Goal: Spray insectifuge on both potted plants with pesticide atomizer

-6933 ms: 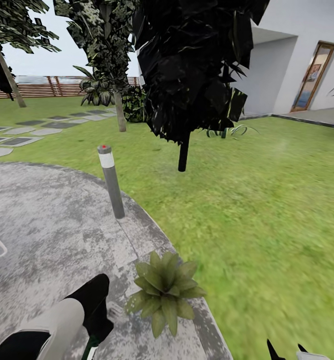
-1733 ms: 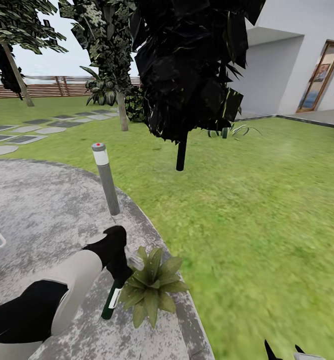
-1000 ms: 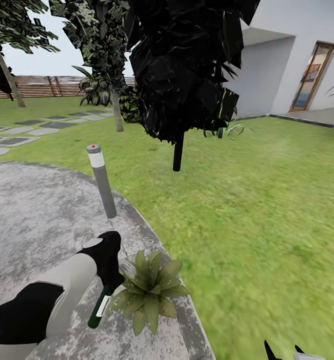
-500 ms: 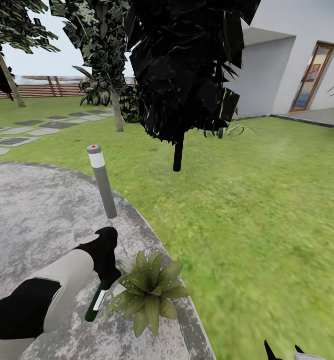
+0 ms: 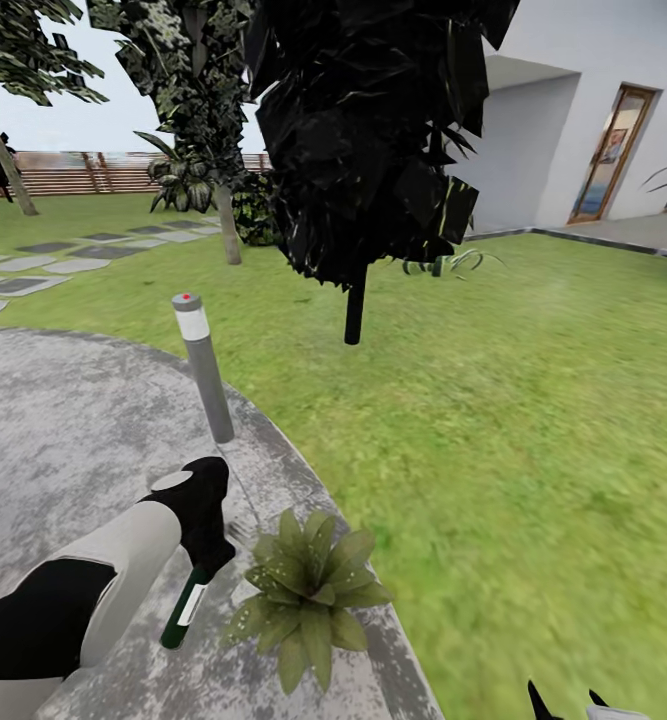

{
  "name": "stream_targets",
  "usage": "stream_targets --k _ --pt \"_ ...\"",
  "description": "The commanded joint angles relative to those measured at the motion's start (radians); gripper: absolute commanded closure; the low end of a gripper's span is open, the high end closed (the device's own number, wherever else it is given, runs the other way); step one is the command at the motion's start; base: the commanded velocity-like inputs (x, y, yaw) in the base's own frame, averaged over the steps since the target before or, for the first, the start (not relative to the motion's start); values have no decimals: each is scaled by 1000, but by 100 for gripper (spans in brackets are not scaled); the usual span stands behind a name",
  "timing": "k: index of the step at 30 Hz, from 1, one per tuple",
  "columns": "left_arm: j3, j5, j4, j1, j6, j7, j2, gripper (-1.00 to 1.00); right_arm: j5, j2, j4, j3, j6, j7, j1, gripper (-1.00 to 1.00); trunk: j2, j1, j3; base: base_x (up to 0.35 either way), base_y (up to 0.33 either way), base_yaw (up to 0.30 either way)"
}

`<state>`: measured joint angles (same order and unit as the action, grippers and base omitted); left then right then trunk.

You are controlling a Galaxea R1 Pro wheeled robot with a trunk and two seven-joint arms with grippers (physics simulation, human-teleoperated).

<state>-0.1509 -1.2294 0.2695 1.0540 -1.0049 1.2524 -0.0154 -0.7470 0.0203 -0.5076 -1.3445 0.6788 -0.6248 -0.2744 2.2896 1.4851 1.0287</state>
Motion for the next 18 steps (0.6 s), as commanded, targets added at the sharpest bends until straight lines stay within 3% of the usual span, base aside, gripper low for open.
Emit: stream_targets --k 1,14,18 --pt "-2 -8 2 0 -8 10 -1 100 -4 0 -2 -8 4 -9 -2 -100 0 0 1 9 157 -37" --pt "-1 -9 -1 -13 -8 9 1 100 -4 -3 -2 -6 4 -10 -2 -100 0 0 1 1 15 -3" --pt "-1 -9 0 -14 -8 9 -1 100 -3 -3 -1 -7 4 -9 -2 -100 0 0 1 53 221 -58"
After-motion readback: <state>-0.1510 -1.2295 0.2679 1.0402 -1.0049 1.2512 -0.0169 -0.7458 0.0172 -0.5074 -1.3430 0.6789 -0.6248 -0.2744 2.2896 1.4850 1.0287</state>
